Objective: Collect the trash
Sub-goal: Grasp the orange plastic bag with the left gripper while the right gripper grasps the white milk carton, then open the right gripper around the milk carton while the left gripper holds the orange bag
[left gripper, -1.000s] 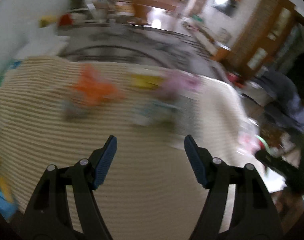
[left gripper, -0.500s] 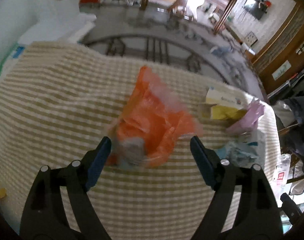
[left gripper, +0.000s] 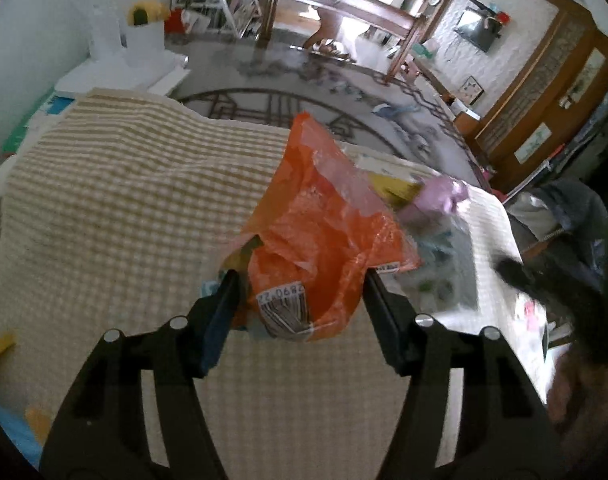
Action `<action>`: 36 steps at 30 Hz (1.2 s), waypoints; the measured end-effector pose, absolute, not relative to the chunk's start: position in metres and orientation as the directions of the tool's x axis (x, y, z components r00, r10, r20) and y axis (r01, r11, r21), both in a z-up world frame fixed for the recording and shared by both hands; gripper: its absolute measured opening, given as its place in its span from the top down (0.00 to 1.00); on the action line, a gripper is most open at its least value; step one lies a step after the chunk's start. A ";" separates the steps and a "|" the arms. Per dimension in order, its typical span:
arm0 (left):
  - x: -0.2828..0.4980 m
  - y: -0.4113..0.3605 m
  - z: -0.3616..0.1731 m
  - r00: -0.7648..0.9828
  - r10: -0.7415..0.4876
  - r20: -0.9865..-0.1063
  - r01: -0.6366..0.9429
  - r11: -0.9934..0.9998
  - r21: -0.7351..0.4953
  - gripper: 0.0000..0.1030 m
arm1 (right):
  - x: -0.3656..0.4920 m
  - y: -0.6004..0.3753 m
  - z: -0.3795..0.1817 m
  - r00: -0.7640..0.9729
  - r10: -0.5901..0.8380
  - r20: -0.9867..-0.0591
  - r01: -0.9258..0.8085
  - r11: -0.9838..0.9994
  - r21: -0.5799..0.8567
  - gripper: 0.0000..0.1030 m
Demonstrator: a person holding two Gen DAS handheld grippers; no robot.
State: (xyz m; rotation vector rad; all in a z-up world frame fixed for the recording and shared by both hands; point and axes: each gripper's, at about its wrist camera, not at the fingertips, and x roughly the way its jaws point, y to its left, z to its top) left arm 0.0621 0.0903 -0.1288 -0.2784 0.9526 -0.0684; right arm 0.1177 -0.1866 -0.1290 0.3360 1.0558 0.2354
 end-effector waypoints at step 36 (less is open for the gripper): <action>0.023 0.068 -0.145 0.500 -0.232 -0.834 -0.057 0.952 -0.299 0.39 | 0.019 -0.177 -0.166 0.336 0.252 -0.907 -0.201 0.960 0.193 0.60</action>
